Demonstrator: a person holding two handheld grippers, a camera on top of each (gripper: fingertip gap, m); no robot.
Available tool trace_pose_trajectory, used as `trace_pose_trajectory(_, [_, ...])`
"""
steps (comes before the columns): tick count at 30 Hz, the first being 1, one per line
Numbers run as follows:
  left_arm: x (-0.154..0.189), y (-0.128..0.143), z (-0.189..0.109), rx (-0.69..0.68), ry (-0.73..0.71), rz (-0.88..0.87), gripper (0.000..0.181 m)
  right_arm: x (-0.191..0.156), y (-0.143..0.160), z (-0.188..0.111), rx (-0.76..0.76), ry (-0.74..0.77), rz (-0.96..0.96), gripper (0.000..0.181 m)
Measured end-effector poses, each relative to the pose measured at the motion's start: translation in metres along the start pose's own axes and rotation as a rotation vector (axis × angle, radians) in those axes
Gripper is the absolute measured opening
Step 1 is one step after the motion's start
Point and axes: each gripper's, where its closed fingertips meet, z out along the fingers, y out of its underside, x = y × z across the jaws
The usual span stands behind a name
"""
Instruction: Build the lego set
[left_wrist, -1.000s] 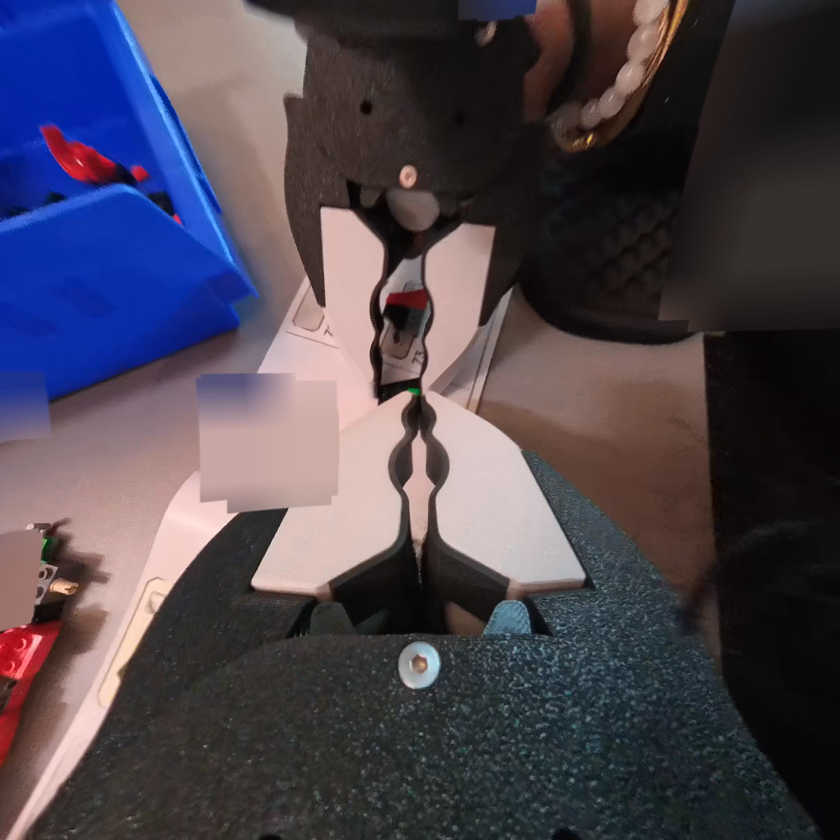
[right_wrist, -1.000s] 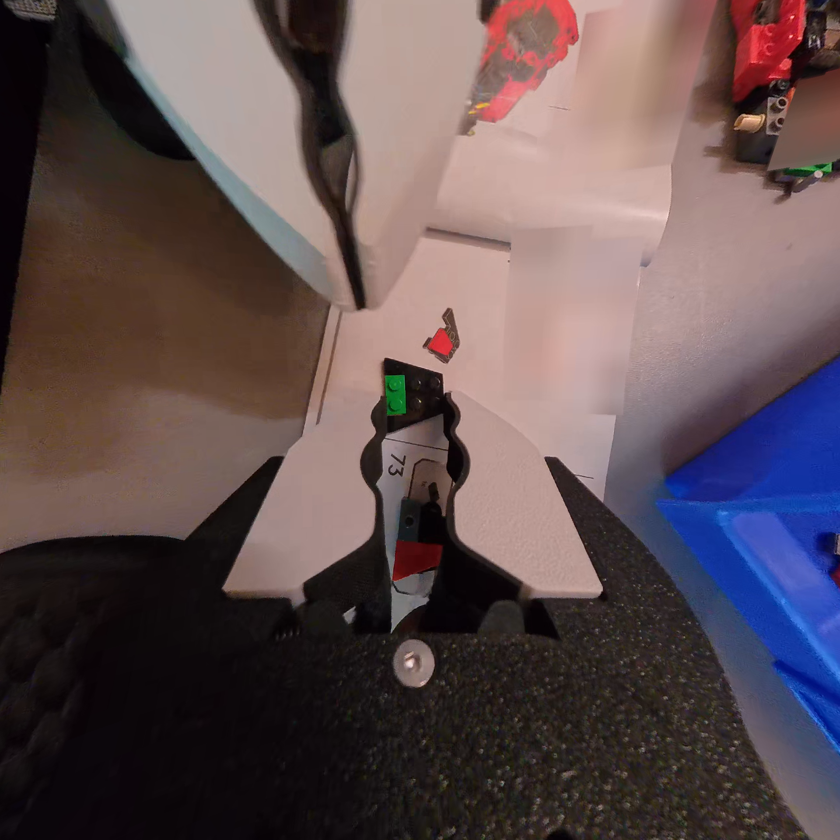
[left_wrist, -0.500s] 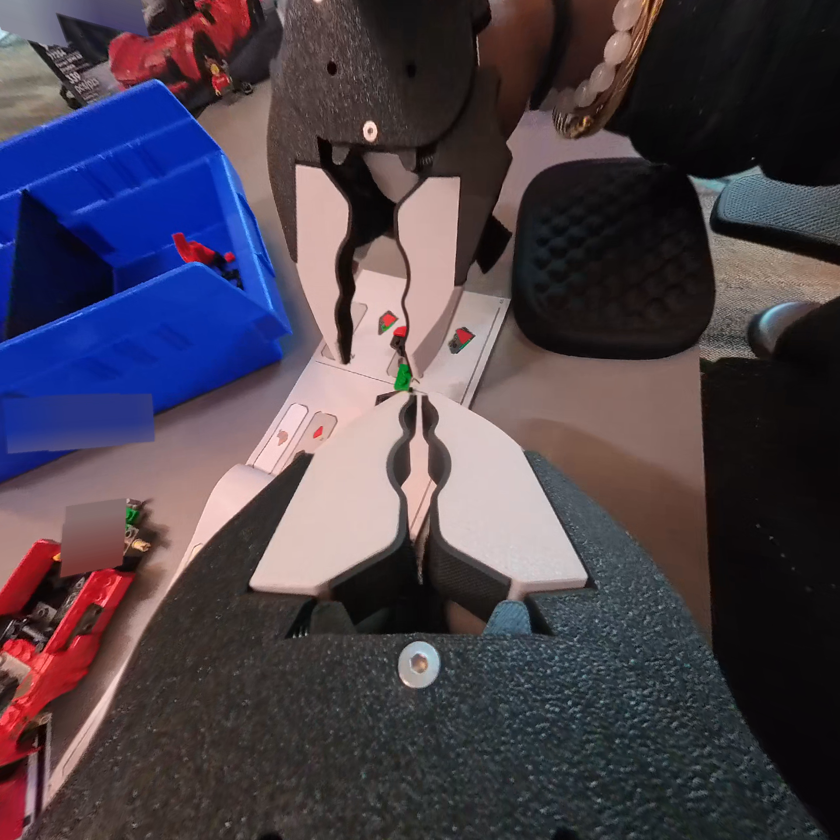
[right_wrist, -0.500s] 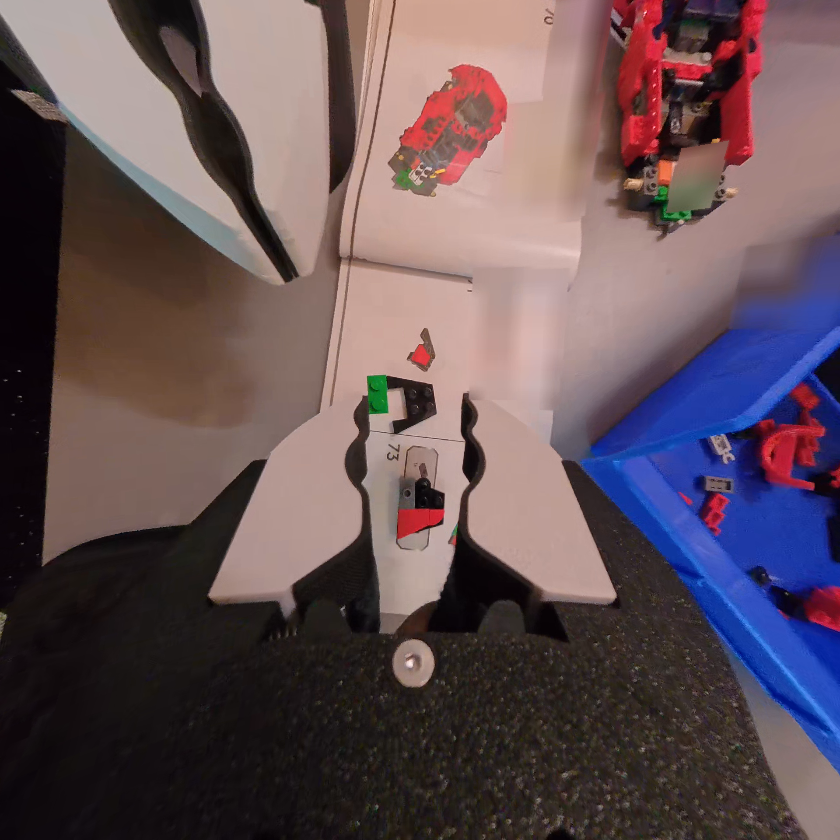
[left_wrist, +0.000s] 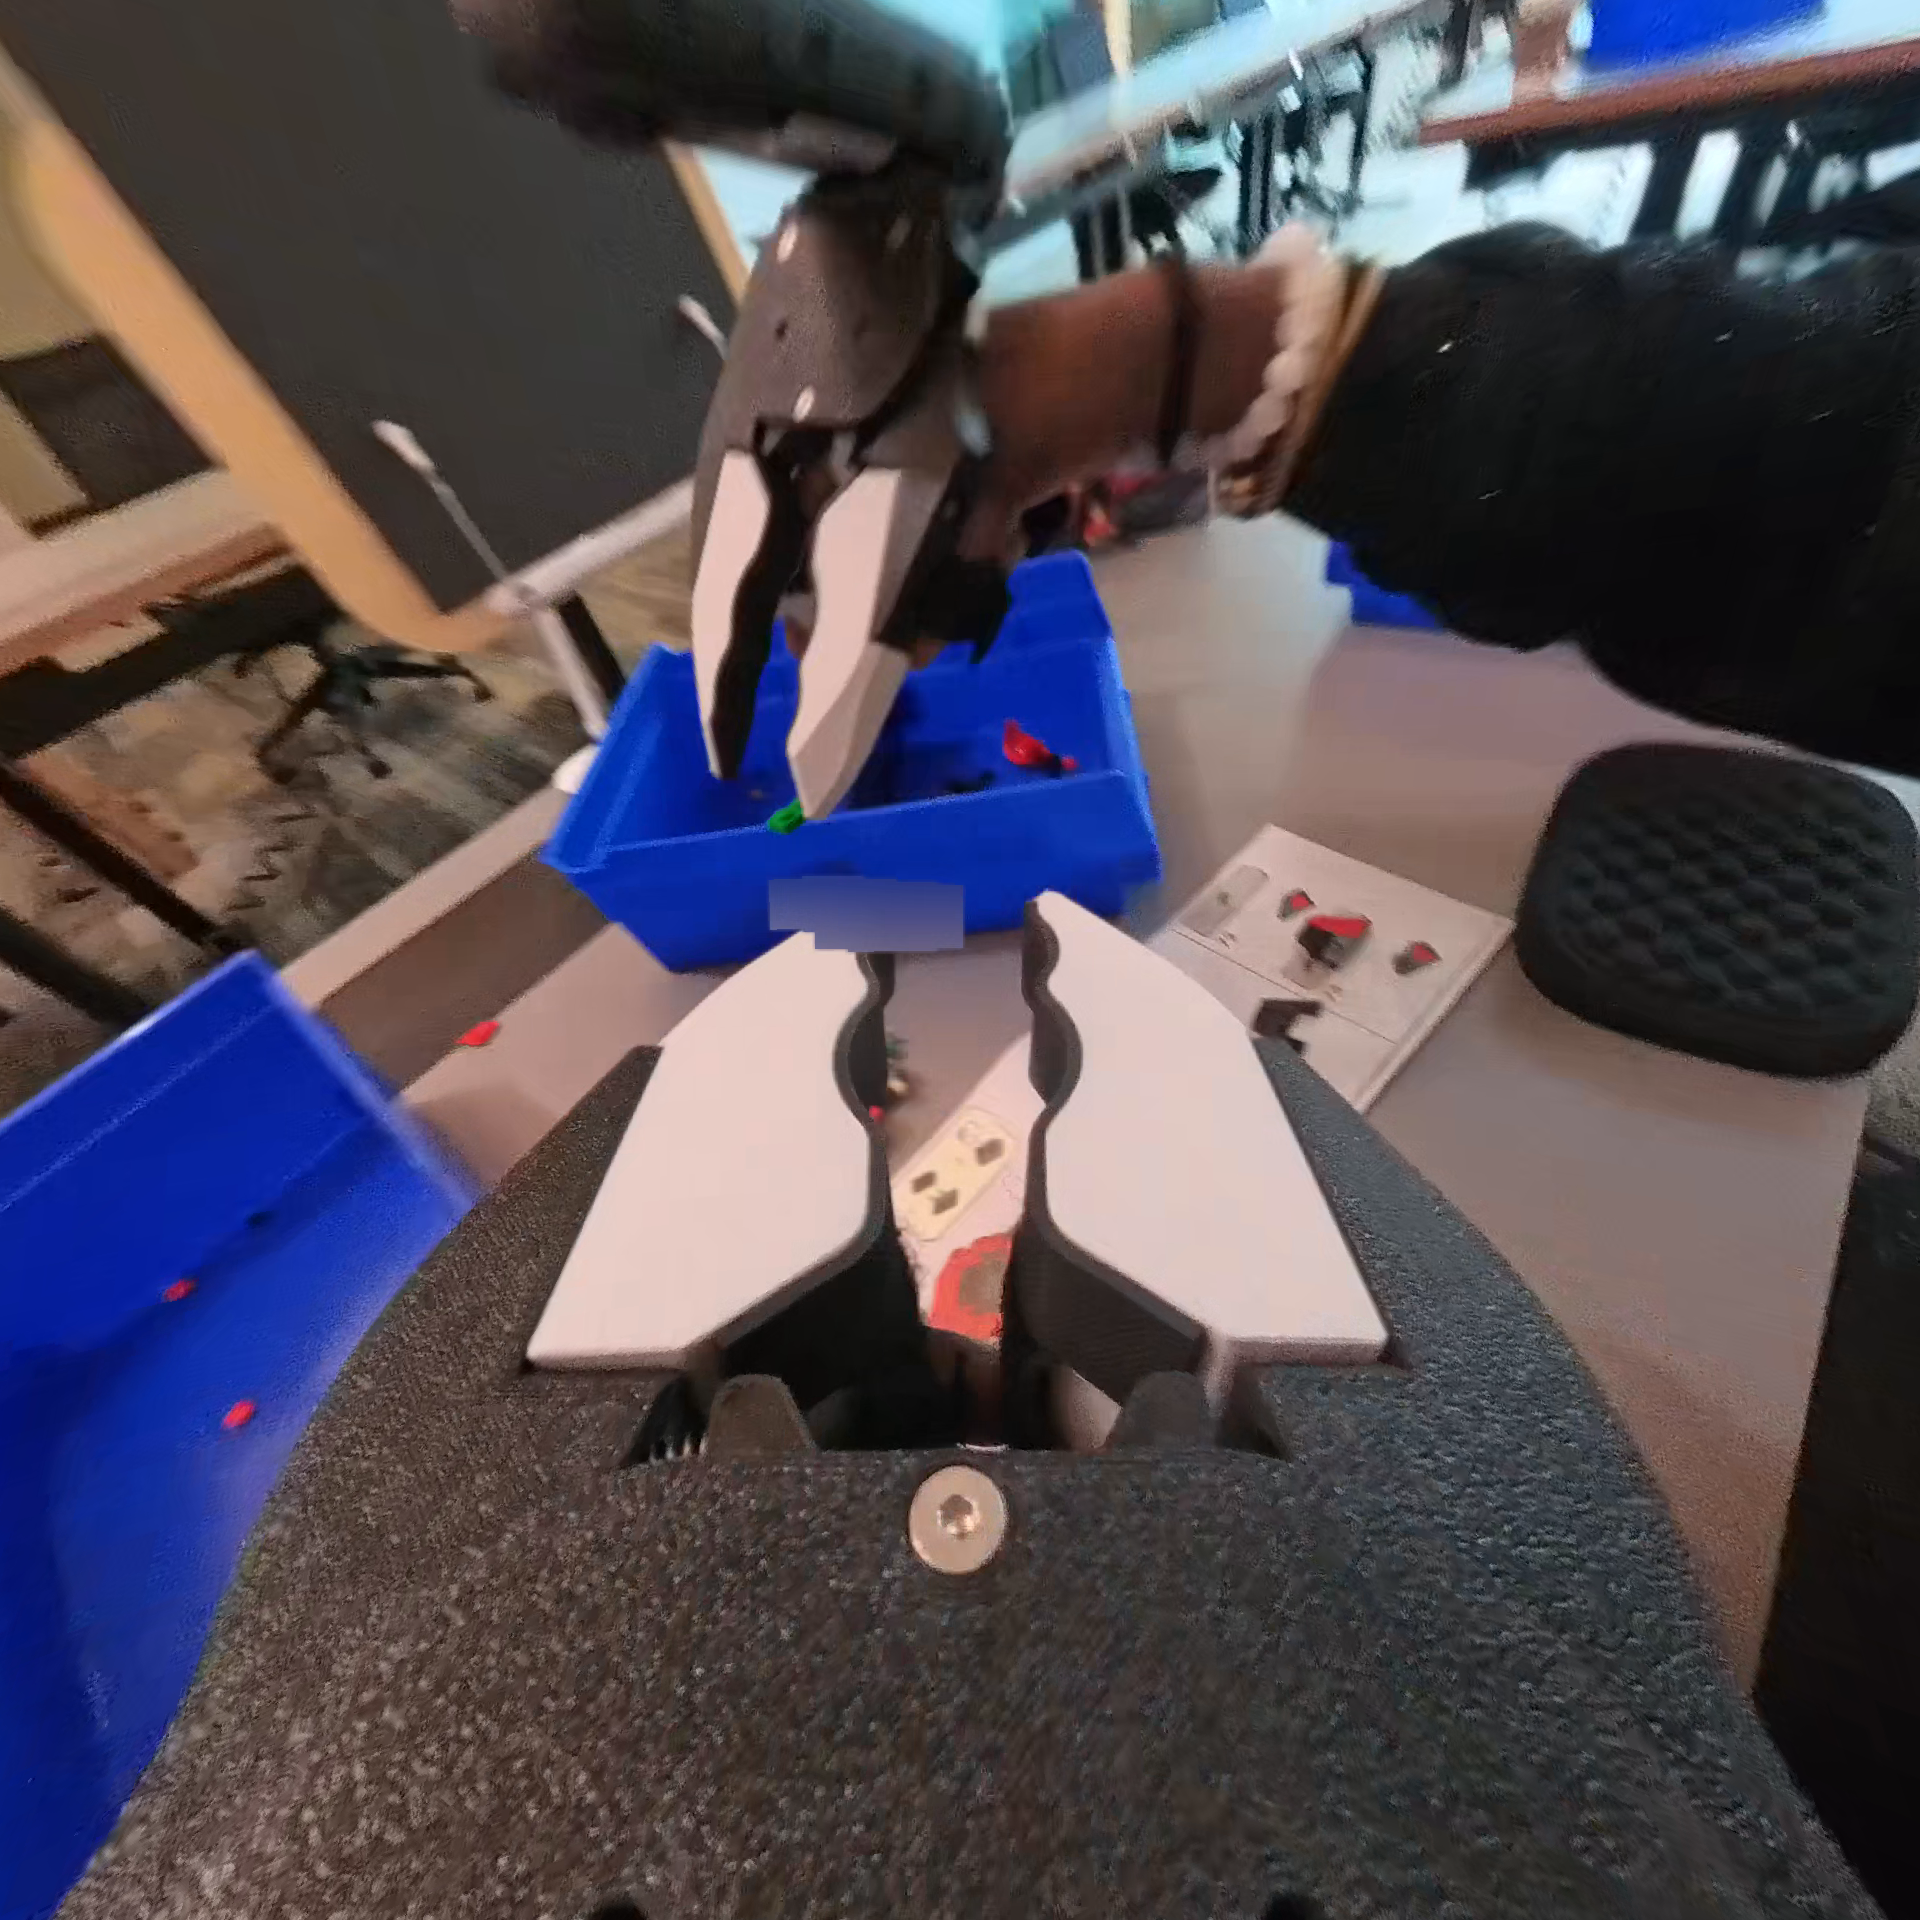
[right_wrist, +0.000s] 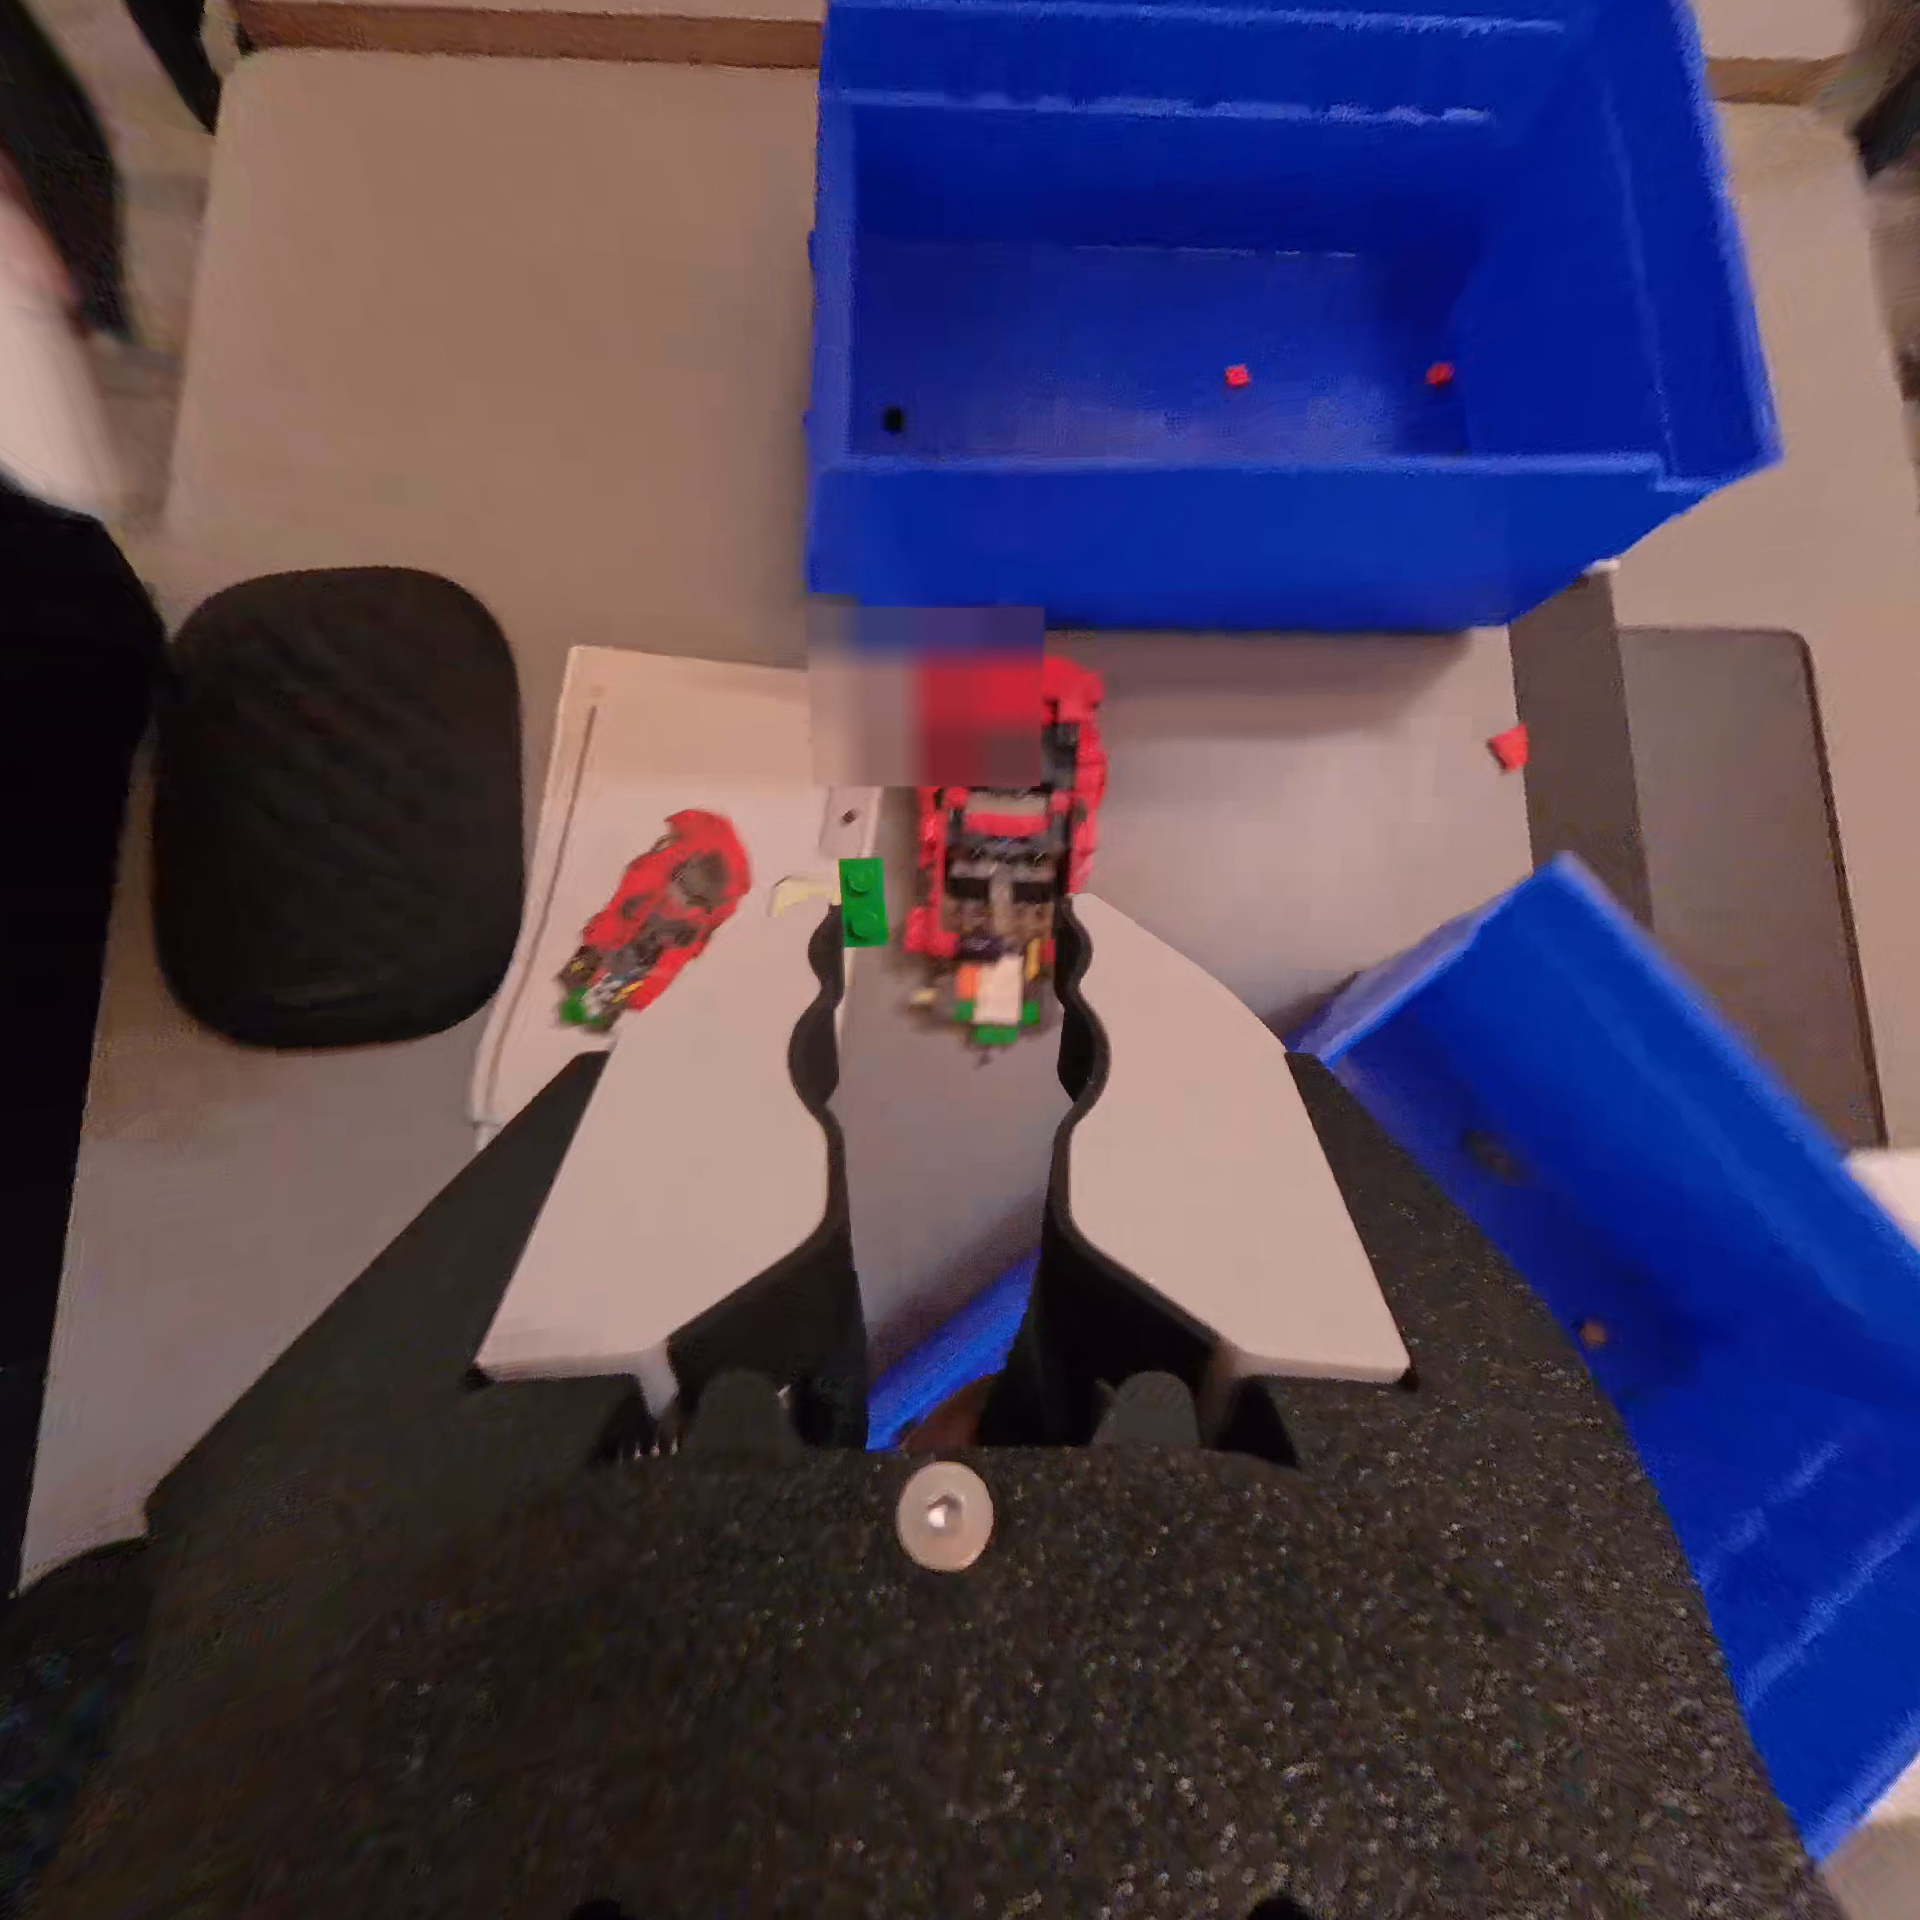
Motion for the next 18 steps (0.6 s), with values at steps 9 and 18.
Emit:
trace_pose_trajectory(9, [-0.066, 0.012, -0.091, 0.083, -0.268, -0.082, 0.026, 0.155, 0.001, 0.125, -0.486, -0.054, -0.198, 0.034])
trace_pose_trajectory(18, [-0.117, 0.044, -0.14, 0.19, -0.386, -0.209, 0.022, 0.213, 0.041, 0.184, -0.623, -0.169, -0.196, 0.028])
